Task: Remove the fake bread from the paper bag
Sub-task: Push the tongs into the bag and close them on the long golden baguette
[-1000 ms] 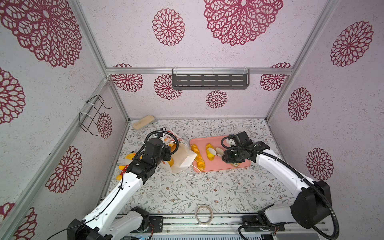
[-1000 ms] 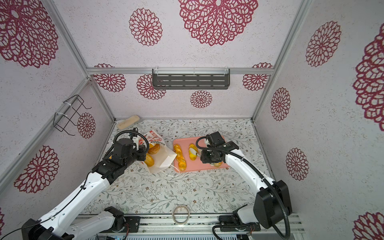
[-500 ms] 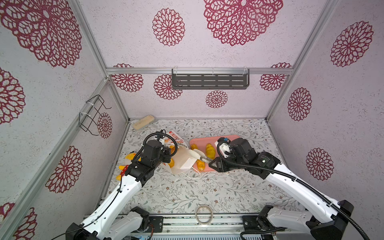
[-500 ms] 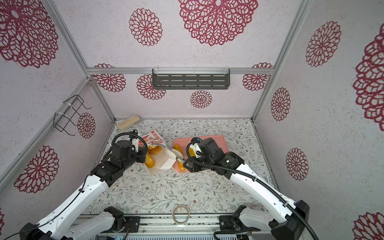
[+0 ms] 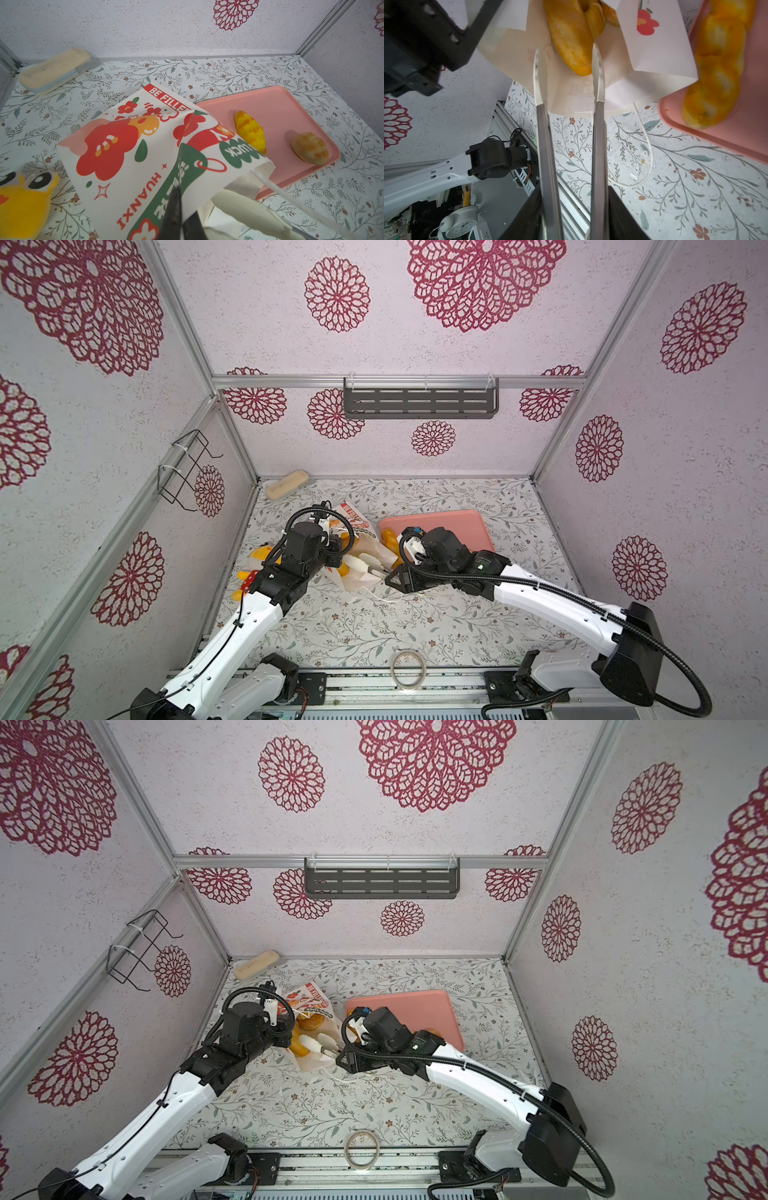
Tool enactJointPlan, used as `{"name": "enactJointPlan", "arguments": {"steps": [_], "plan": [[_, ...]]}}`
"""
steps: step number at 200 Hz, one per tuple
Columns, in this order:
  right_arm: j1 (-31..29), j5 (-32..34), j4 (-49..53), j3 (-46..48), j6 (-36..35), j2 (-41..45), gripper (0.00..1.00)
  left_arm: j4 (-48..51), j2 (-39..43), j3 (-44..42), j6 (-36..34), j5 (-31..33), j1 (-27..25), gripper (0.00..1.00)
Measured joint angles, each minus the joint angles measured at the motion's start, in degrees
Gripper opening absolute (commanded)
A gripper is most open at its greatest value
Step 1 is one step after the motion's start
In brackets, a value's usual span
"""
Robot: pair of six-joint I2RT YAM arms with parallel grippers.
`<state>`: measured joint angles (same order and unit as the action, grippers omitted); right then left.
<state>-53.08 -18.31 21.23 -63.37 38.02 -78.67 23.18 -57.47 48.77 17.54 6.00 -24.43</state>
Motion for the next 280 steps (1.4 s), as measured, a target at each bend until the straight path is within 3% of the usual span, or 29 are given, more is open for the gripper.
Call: {"name": "enactJointPlan", "arguments": {"steps": [111,197,224,280], "plan": [[-1.14,0.37,-2.97,-7.06,-2.67,-12.41,0.54,0.04,0.11,0.0,0.07,-0.07,0.0,0.0],[-1.14,1.97,-1.99,-12.83,-4.39,-20.74,0.53,0.09,0.09,0.0,0.33,-0.39,0.0,0.0],[-1.14,1.55,-2.51,-12.92,-4.76,-21.86,0.44,0.2,0.0,0.0,0.33,-0.42,0.0,0.0],[-1.33,1.64,-2.32,-13.0,-5.4,-21.44,0.04,0.2,-0.28,0.0,0.7,-0.46,0.0,0.0]]}}
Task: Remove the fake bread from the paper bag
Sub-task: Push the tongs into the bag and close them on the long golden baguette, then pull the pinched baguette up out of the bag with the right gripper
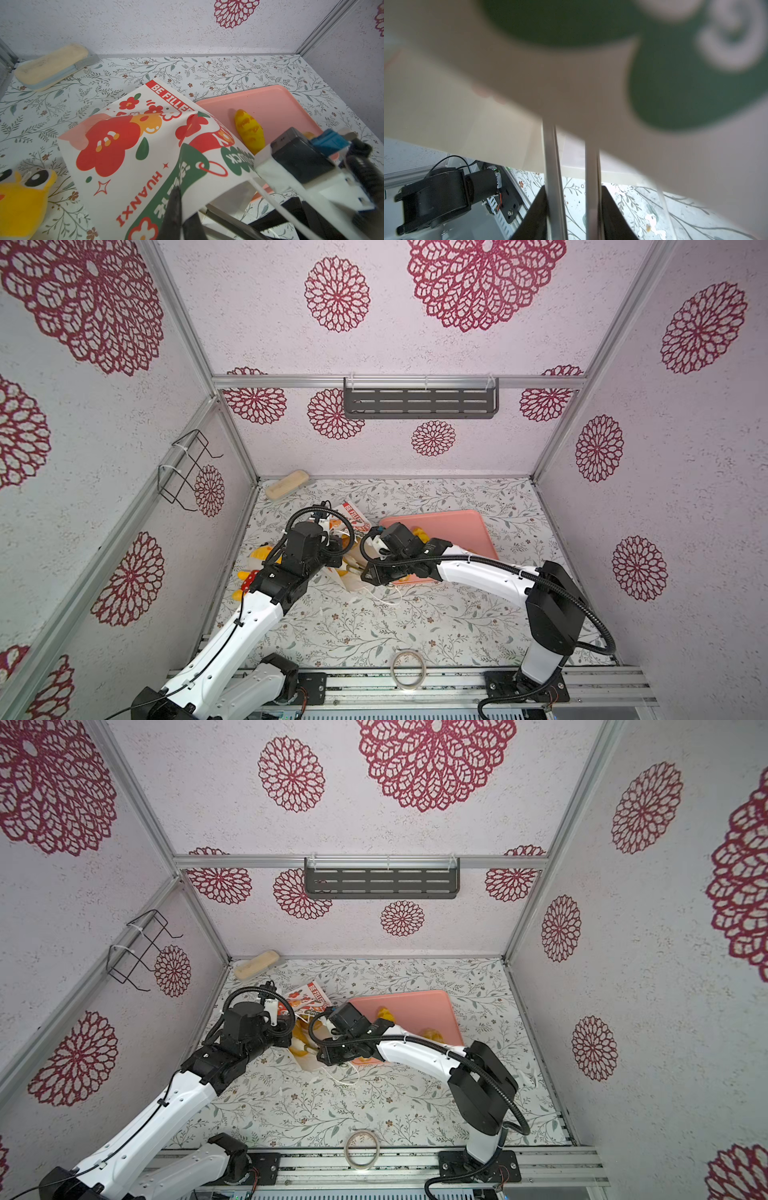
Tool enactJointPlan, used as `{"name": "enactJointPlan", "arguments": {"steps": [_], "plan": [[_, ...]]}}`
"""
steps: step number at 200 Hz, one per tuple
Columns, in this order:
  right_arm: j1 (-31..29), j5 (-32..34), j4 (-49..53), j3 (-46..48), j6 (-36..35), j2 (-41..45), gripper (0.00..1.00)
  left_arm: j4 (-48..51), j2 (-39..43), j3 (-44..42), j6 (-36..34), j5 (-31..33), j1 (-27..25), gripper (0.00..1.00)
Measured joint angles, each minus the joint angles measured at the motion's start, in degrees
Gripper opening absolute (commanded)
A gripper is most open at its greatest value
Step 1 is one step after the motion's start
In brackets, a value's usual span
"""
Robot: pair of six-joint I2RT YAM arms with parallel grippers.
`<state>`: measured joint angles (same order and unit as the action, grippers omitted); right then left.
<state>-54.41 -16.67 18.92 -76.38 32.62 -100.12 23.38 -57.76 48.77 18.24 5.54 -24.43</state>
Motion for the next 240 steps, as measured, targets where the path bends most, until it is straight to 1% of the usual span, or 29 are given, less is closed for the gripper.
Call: {"name": "enactJointPlan", "arguments": {"steps": [7,107,154,194,240], "plan": [[-0.02,0.11,0.42,0.0,-0.04,0.31,0.0,-0.04,0.0,0.0,0.02,-0.09,0.0,0.0],[-0.2,4.81,12.13,0.11,-1.14,9.64,0.0,-1.16,-0.28,0.0,0.72,-0.15,-0.2,0.0],[-1.09,5.53,15.91,4.37,-0.87,18.97,0.0,-1.25,-0.7,0.02,1.88,1.05,-0.28,0.0],[-3.45,5.95,18.03,9.31,2.14,27.91,0.0,-1.4,-1.14,0.02,2.91,2.38,-0.33,0.0],[-7.19,6.88,21.55,14.64,7.82,36.81,0.0,-1.49,-1.16,0.02,3.65,5.01,-0.33,0.0]]}}
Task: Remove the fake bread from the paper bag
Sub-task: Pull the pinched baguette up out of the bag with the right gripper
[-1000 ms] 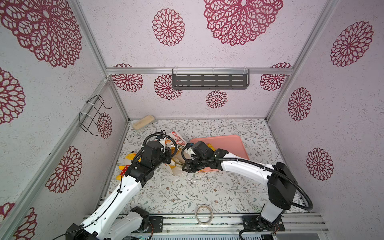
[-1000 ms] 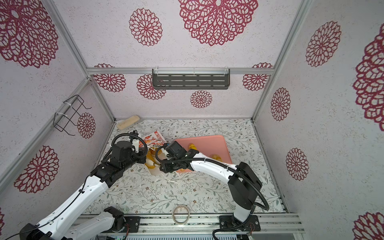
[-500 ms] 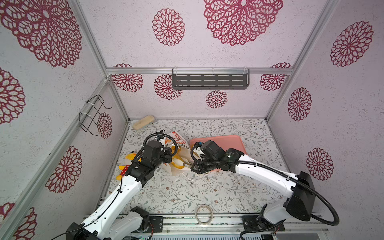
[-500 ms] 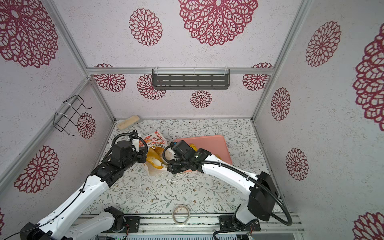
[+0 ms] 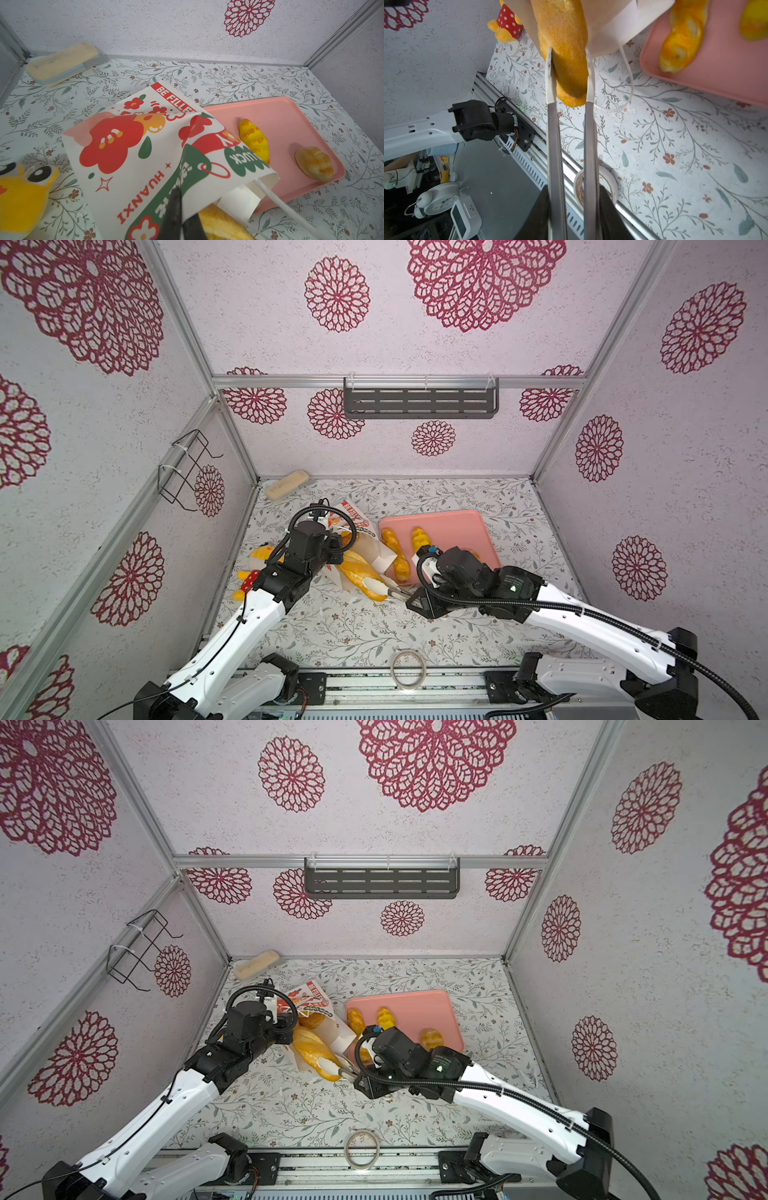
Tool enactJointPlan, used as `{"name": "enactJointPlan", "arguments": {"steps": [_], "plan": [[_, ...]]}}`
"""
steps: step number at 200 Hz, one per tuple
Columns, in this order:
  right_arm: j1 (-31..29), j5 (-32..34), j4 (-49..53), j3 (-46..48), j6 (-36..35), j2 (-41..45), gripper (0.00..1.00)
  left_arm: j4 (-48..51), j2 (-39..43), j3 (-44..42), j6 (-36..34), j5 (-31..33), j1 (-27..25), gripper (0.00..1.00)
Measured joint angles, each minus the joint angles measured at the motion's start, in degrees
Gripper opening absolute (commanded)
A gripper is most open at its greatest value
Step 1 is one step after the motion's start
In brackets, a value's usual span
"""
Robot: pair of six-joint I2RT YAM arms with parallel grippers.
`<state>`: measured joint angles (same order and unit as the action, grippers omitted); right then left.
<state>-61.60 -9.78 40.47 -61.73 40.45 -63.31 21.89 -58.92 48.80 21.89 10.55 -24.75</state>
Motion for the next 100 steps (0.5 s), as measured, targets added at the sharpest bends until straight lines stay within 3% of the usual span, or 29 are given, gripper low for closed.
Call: {"name": "enactJointPlan", "arguments": {"steps": [100], "plan": [[-2.75,11.67,10.99,4.02,12.41,17.44,0.0,0.04,-0.39,0.22,2.21,5.27,-0.07,0.0]]}}
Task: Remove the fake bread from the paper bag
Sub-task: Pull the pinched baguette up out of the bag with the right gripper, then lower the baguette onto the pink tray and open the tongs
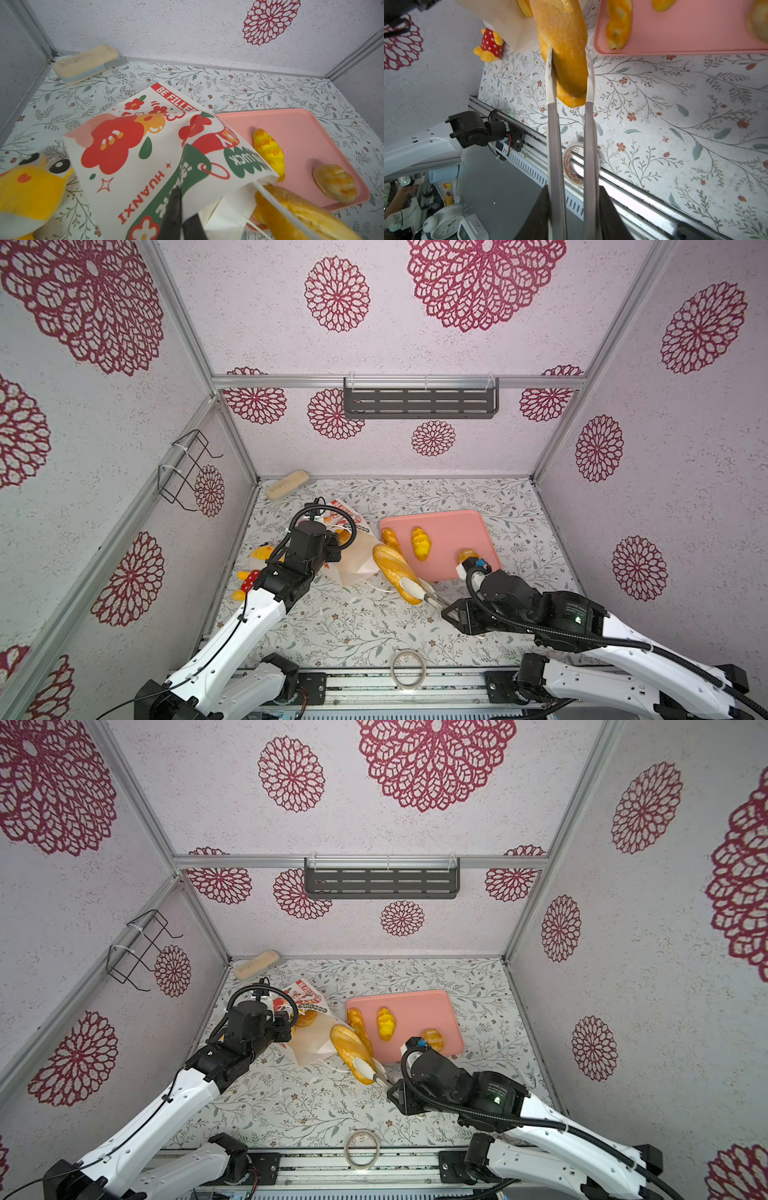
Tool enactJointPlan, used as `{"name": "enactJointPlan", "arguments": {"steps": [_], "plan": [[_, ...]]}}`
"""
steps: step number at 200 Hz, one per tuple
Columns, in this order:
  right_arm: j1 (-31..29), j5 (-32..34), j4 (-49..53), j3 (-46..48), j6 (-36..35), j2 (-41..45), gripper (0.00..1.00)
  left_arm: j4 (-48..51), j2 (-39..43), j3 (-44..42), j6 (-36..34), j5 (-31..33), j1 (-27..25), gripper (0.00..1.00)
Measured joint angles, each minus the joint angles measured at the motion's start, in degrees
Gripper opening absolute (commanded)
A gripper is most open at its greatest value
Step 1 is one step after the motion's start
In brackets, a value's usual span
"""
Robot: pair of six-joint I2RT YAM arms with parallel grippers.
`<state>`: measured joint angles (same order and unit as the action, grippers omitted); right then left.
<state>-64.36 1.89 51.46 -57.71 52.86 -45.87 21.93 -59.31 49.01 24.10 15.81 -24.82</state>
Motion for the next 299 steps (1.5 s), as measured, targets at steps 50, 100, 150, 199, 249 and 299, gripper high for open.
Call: {"name": "enactJointPlan", "arguments": {"steps": [50,100,150,199,249,299], "plan": [[-0.04,13.27,2.89,-1.55,4.31,3.26,0.0,0.9,-0.02,0.33,0.55,1.7,0.0,0.0],[1.95,22.18,2.93,-3.67,4.2,1.36,0.0,1.31,0.04,0.33,0.61,1.66,0.0,0.0],[19.15,15.69,-0.17,-1.62,-1.05,-5.42,0.0,1.49,0.13,0.33,0.61,1.25,0.0,0.0],[27.08,7.52,-7.45,2.49,-6.4,-12.52,0.0,2.03,0.87,0.33,0.57,1.2,0.02,0.0],[28.02,3.37,-13.7,6.27,-8.33,-18.29,0.0,2.34,0.87,0.33,0.11,0.74,0.0,0.0],[28.72,1.75,-17.27,8.68,-8.52,-19.54,0.0,2.38,0.87,0.33,-0.31,0.33,0.02,0.0]]}}
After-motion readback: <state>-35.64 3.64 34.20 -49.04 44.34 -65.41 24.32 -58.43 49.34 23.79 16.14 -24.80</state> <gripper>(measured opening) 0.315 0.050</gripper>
